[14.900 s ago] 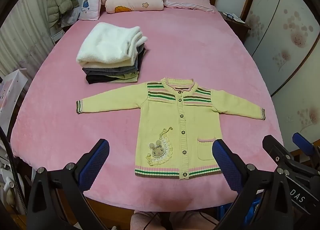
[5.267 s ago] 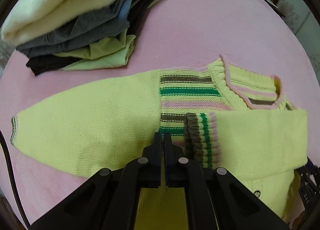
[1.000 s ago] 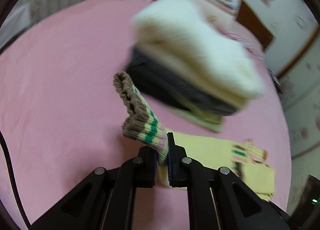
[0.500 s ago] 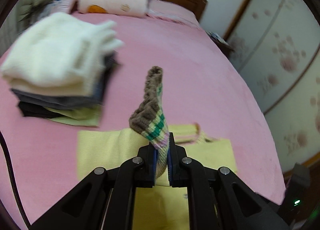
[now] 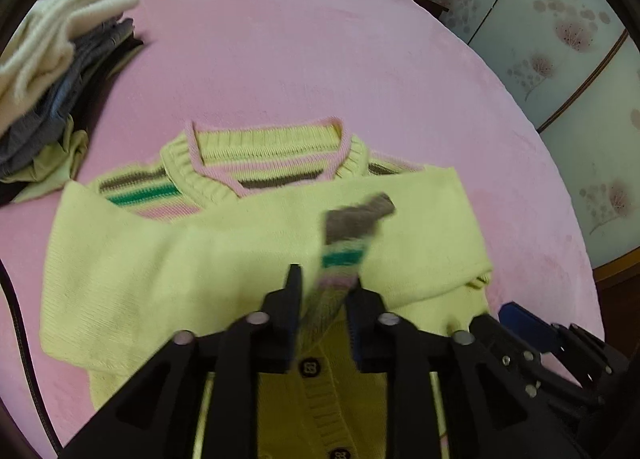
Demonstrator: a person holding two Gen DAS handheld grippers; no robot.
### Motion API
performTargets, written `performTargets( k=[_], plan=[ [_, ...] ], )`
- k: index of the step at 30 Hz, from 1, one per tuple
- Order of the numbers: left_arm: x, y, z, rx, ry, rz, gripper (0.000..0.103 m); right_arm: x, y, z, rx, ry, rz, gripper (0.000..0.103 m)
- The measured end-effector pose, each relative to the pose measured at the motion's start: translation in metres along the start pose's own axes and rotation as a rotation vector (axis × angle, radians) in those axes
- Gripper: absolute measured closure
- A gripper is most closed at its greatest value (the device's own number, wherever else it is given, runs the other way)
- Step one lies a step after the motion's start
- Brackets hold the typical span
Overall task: Fold large clothes
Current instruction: 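Fold the held sleeve across the cardigan body with the left tool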
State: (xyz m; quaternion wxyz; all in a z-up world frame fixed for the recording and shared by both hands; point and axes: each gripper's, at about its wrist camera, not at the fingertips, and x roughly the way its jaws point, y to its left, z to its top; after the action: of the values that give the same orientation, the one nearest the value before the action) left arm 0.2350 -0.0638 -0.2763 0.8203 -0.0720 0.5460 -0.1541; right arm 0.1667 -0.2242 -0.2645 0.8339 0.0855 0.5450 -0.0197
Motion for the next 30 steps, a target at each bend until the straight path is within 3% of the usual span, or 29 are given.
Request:
performTargets(
  k=[3, 8, 11, 13, 18, 24, 30],
  plan=[
    [-0.006, 0.003, -0.005, -0.011, 0.004, -0.006, 0.06, 0.0, -0.002, 0.002, -0.003, 0.005, 0.026, 0.068],
    [-0.027, 0.017, -0.005, -0.071, 0.005, -0.028, 0.057, -0.003, 0.0, 0.011, -0.007, 0.005, 0.093, 0.068],
    [-0.042, 0.025, -0.009, -0.113, 0.001, -0.043, 0.047, -0.005, 0.004, 0.017, -0.02, -0.001, 0.125, 0.068],
    [-0.051, 0.029, -0.01, -0.123, -0.002, -0.038, 0.047, -0.006, 0.007, 0.02, -0.03, -0.002, 0.142, 0.067],
    [-0.068, 0.055, -0.015, -0.113, -0.019, 0.08, 0.047, 0.003, 0.013, 0.022, -0.037, 0.031, 0.168, 0.065],
    [-0.064, 0.118, -0.017, -0.19, -0.016, 0.222, 0.047, 0.022, 0.023, 0.027, -0.033, 0.064, 0.204, 0.065],
    [-0.055, 0.157, -0.022, -0.259, -0.002, 0.265, 0.047, 0.052, 0.04, 0.036, -0.079, 0.088, 0.184, 0.065]
  ],
)
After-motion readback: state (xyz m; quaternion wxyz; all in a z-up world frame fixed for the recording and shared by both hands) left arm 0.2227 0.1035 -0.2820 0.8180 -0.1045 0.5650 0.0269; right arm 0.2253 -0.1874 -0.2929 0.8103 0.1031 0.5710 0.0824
